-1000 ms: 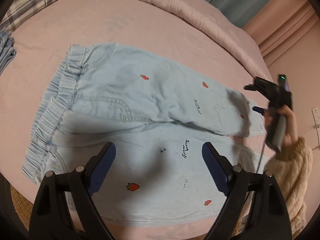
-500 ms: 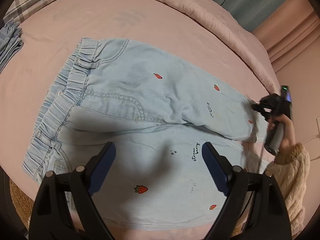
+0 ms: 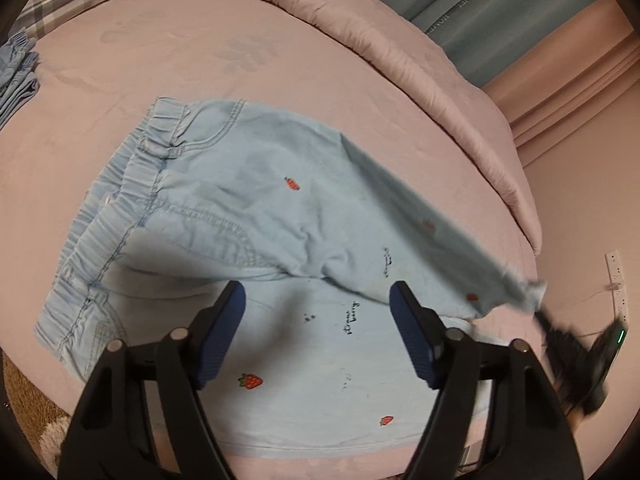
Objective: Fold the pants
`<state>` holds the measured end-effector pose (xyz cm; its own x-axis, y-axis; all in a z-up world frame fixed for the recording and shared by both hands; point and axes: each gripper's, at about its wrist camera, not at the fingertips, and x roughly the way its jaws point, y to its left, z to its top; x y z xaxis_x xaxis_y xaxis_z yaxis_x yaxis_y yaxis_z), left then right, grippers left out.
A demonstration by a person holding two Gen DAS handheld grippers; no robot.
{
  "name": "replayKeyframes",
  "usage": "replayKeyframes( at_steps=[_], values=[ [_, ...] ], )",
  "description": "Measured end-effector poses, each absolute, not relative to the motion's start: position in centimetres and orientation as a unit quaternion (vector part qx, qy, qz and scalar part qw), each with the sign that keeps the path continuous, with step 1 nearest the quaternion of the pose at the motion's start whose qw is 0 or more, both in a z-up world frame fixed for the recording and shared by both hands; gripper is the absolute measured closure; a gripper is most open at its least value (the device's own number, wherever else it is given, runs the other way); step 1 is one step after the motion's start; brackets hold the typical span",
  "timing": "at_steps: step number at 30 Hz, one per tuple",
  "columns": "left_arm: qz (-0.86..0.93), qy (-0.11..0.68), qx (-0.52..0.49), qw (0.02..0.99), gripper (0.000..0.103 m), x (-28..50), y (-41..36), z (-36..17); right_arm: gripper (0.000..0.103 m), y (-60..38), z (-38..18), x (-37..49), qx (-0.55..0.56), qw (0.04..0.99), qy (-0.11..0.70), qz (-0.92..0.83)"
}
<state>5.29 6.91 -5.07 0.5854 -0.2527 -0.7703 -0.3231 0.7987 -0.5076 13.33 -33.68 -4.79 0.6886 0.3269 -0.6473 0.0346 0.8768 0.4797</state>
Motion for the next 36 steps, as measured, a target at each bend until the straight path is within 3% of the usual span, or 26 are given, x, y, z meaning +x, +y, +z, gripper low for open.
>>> replayKeyframes(
  at_steps=[5,8,14,15,16,18,19,28,29,31,36],
  values=[
    [0.010,0.446,-0.323,0.834,0.033,8.5,6.6,-4.7,0.102,-34.8,-8.3,12.3,0.260,0.871,0.414,0.041],
    [0.006,0.449,-0.328,0.831,0.040,11.4,6.0,-5.2,0.102,-35.5,-10.6,13.0,0.296,0.843,0.447,0.045],
    [0.005,0.504,-0.396,0.768,0.050,15.9,5.6,-9.5,0.099,-35.9,-7.8,14.0,0.295,0.854,0.429,0.026],
    [0.011,0.508,-0.390,0.768,0.050,16.1,5.5,-9.8,0.091,-35.5,-7.5,14.3,0.290,0.856,0.428,0.023],
    [0.017,0.510,-0.379,0.772,0.050,16.2,5.2,-9.9,0.074,-35.6,-7.2,14.0,0.284,0.858,0.427,0.021],
    [0.023,0.508,-0.352,0.786,0.050,16.1,4.7,-9.7,0.051,-34.5,-6.3,14.7,0.268,0.865,0.423,0.027],
    [0.024,0.508,-0.341,0.791,0.050,15.9,4.5,-9.6,0.049,-33.8,-6.2,14.9,0.262,0.867,0.423,0.032],
    [0.025,0.497,-0.300,0.813,0.048,13.2,3.3,-6.6,0.049,-26.6,-8.2,20.8,0.131,0.858,0.495,0.050],
    [0.024,0.494,-0.296,0.817,0.048,12.6,3.0,-6.1,0.052,-26.3,-8.6,21.0,0.116,0.856,0.501,0.047],
    [0.018,0.492,-0.288,0.821,0.048,11.4,2.4,-5.1,0.087,-26.3,-8.7,21.0,0.085,0.865,0.494,0.033],
    [-0.014,0.485,-0.257,0.836,0.047,8.6,-0.7,-1.4,0.094,-28.6,-6.8,18.9,0.096,0.890,0.443,0.057]
  ],
)
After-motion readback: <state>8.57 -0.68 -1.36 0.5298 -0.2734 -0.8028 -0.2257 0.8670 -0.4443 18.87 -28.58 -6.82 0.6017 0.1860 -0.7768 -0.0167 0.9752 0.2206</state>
